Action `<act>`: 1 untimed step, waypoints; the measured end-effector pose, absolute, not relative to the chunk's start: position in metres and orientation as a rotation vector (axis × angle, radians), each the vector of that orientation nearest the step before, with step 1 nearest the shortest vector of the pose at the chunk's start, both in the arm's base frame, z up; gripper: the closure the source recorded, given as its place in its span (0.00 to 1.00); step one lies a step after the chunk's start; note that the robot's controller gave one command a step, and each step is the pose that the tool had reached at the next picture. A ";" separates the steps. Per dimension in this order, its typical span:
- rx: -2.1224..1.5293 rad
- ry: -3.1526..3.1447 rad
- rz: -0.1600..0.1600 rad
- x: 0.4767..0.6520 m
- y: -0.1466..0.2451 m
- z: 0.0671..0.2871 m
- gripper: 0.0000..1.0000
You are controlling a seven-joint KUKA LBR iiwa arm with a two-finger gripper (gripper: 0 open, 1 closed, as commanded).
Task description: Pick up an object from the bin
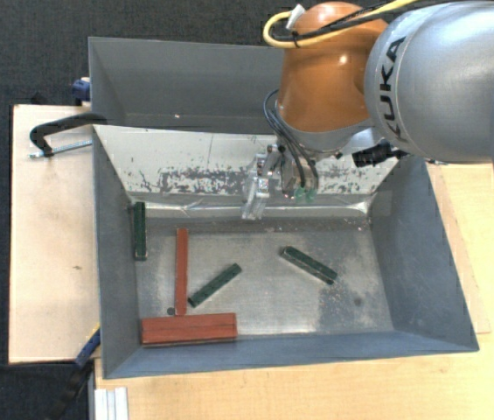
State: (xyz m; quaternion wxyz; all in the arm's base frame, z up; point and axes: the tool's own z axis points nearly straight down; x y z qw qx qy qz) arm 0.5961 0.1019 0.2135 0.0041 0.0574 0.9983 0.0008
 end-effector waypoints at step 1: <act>0.200 3.120 0.005 0.588 0.103 0.203 1.00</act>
Offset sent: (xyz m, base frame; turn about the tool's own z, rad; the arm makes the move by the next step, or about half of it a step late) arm -0.0239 0.0106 0.0666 -0.2841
